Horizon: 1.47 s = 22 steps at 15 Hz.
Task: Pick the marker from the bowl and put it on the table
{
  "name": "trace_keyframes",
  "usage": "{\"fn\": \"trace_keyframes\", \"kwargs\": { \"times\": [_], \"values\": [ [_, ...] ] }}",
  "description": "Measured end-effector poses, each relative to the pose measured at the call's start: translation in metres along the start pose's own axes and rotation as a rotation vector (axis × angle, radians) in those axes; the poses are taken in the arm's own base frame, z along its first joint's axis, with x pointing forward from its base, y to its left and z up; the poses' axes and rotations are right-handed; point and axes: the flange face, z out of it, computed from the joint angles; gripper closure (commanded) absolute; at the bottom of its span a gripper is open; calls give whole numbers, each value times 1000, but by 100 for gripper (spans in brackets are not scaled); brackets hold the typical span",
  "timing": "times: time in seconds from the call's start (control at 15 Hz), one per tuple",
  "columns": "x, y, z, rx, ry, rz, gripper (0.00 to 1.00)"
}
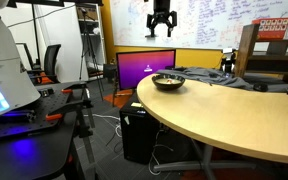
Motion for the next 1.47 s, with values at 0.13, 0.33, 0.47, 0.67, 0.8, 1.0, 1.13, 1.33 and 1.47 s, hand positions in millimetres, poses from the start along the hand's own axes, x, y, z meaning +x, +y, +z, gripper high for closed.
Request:
{"fn": "trace_keyframes", "kwargs": {
  "times": [0.13,0.33,0.47,0.67,0.8,1.0,1.13,1.33,1.47],
  "values": [
    [17,-21,3,-17,-4,-113,0],
    [24,-36,4,-43,-20,-226,0],
    [23,-33,5,-44,-21,-238,0],
    [22,-32,5,-44,-22,-247,0],
    [22,-32,6,-45,-22,-248,0],
    [28,-33,27,-120,-31,-325,0],
    [39,-36,58,-149,-27,-381,0],
    [61,-34,104,-121,-32,-447,0],
    [77,-25,129,-105,-35,-475,0]
  ]
}}
